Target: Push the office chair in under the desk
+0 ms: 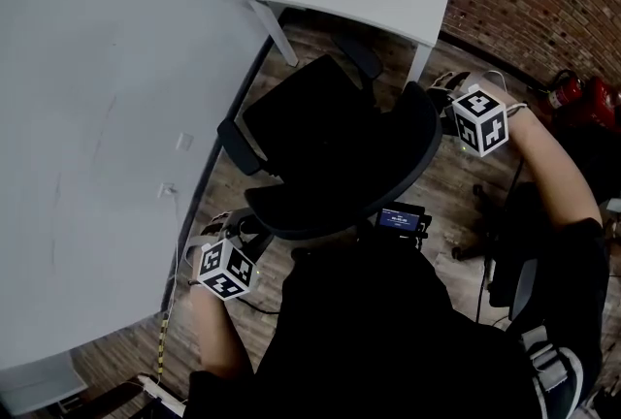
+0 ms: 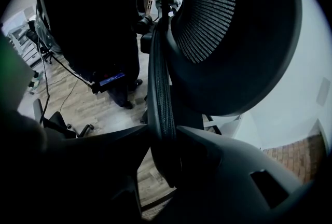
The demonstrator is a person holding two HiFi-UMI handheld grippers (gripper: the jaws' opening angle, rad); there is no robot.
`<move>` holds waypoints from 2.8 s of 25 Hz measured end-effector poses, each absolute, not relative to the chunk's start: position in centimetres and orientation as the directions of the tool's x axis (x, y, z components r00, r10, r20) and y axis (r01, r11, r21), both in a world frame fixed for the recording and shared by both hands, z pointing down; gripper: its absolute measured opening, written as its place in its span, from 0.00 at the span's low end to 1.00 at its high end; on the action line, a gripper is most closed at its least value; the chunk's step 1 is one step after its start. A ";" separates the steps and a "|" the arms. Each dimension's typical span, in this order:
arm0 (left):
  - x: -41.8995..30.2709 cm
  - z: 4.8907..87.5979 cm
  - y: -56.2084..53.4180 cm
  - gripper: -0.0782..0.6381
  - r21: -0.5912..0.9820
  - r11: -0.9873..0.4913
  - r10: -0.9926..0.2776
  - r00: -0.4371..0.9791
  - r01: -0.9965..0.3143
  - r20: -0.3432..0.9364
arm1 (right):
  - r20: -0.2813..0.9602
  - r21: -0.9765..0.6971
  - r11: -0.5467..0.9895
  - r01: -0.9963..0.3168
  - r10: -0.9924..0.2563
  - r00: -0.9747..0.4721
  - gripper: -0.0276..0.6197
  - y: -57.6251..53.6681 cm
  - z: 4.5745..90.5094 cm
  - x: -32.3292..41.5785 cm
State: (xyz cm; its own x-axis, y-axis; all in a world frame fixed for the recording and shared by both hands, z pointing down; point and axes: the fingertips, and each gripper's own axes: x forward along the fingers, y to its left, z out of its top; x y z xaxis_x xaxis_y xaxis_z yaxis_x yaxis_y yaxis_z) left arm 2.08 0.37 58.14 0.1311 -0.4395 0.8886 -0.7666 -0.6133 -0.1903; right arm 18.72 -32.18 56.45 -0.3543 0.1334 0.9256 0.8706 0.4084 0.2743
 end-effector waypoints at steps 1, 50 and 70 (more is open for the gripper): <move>2.1 58.2 0.5 0.35 -0.188 -0.615 -0.438 0.134 -0.765 0.889 | 0.926 0.273 0.408 0.871 0.133 -0.353 0.29 -32.1 56.4 18.7; -5.6 58.3 3.3 0.32 -0.187 -0.691 -0.476 0.245 -0.699 0.844 | 0.912 0.301 0.615 0.729 0.037 -0.408 0.29 -24.0 56.3 18.3; -14.1 59.0 4.5 0.33 -0.206 -0.793 -0.452 0.326 -0.574 0.830 | 0.899 0.339 0.746 0.573 -0.078 -0.431 0.28 -16.5 56.6 15.3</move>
State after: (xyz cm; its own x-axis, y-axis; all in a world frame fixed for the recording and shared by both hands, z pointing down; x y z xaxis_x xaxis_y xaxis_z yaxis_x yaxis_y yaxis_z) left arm -14.07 4.49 59.02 0.3262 -0.4515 0.8305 -0.5736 -0.7929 -0.2058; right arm 15.27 -16.46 56.65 -0.4305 -0.0778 0.8992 0.5729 0.7463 0.3388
